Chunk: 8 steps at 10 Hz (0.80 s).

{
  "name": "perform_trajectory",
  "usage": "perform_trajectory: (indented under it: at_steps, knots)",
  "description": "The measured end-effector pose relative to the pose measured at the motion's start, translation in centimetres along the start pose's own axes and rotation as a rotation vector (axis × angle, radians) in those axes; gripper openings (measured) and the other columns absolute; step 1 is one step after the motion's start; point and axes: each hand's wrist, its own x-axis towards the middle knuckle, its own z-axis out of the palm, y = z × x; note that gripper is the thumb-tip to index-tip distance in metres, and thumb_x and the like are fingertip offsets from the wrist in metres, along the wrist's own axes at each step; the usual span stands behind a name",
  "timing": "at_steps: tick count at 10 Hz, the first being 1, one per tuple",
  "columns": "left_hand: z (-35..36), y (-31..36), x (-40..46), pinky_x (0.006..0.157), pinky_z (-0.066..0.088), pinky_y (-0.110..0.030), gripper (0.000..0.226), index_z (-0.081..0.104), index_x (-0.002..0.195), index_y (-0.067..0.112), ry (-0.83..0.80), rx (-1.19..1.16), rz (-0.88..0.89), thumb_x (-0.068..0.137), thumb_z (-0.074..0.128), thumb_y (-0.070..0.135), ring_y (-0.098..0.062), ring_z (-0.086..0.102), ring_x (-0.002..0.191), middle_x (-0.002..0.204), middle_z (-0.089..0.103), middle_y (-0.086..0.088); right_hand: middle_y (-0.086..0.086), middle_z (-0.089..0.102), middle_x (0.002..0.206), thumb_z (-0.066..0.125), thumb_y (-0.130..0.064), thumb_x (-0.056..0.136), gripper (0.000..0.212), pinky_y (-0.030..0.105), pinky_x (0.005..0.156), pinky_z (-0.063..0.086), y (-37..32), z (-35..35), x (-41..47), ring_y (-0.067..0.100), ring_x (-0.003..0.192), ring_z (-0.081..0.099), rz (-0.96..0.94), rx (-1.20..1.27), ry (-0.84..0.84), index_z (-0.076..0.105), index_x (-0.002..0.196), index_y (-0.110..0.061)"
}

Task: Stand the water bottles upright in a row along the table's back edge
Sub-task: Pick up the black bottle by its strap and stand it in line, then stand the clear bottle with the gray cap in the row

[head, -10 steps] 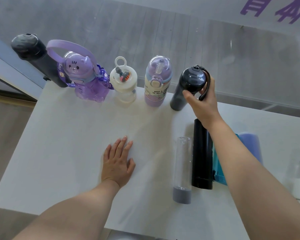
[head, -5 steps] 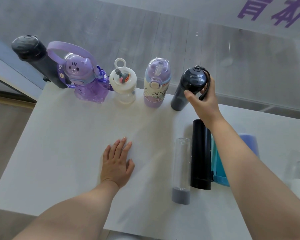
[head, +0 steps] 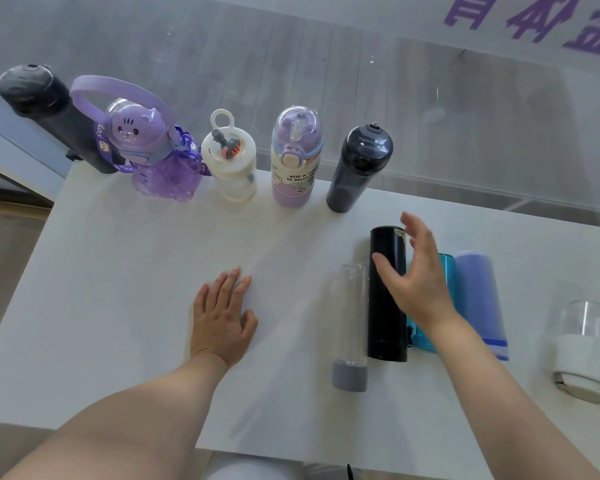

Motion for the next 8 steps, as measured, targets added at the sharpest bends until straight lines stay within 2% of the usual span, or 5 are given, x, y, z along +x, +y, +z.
perform_trajectory:
  at_steps: [1, 3, 4, 6, 8]
  knots:
    - [0.0, 0.0, 0.0, 0.116, 0.017, -0.045, 0.061, 0.041, 0.142, 0.021, 0.002, 0.008, 0.005, 0.083, 0.037, 0.035, -0.021, 0.029, 0.142, 0.154, 0.035, -0.002, 0.0, 0.047, 0.14, 0.058, -0.001, 0.086, 0.053, 0.042, 0.111, 0.035, 1.1, 0.6, -3.0, 0.018, 0.13, 0.041, -0.145, -0.18, -0.143, 0.048, 0.136, -0.017]
    - [0.1, 0.1, 0.0, 0.116, 0.018, -0.045, 0.061, 0.041, 0.142, 0.02, 0.012, 0.012, 0.004, 0.082, 0.036, 0.035, -0.021, 0.03, 0.142, 0.153, 0.036, -0.003, 0.007, 0.042, 0.15, 0.066, 0.006, 0.065, 0.076, 0.049, 0.117, 0.018, 2.4, 2.5, -5.6, 0.033, 0.14, 0.034, -0.479, -0.649, -0.506, 0.052, 0.134, -0.024]
    - [0.1, 0.2, -0.1, 0.116, 0.019, -0.045, 0.062, 0.042, 0.141, 0.02, 0.018, 0.014, 0.005, 0.081, 0.036, 0.035, -0.021, 0.031, 0.141, 0.152, 0.037, -0.004, 0.007, 0.025, 0.159, 0.06, 0.006, 0.068, 0.082, 0.046, 0.117, 0.006, 2.3, 2.9, -5.4, 0.035, 0.146, 0.02, -0.527, -0.738, -0.565, 0.043, 0.141, -0.028]
    - [0.1, 0.2, -0.1, 0.116, 0.019, -0.046, 0.062, 0.041, 0.141, 0.02, 0.023, 0.013, 0.004, 0.081, 0.037, 0.035, -0.022, 0.031, 0.141, 0.152, 0.037, -0.004, 0.011, 0.033, 0.155, 0.067, -0.002, 0.067, 0.078, 0.05, 0.113, 0.021, 2.5, 3.6, -4.7, 0.039, 0.14, 0.032, -0.589, -0.845, -0.575, 0.045, 0.138, -0.026]
    - [0.0, 0.2, -0.1, 0.115, 0.018, -0.044, 0.062, 0.042, 0.141, 0.02, 0.032, 0.017, 0.006, 0.081, 0.037, 0.035, -0.022, 0.032, 0.14, 0.152, 0.038, -0.005, 0.01, 0.031, 0.155, 0.071, -0.023, 0.075, 0.075, 0.048, 0.114, 0.03, 2.1, 2.9, -4.3, 0.036, 0.138, 0.032, -0.376, -0.645, -0.488, 0.035, 0.141, -0.03]
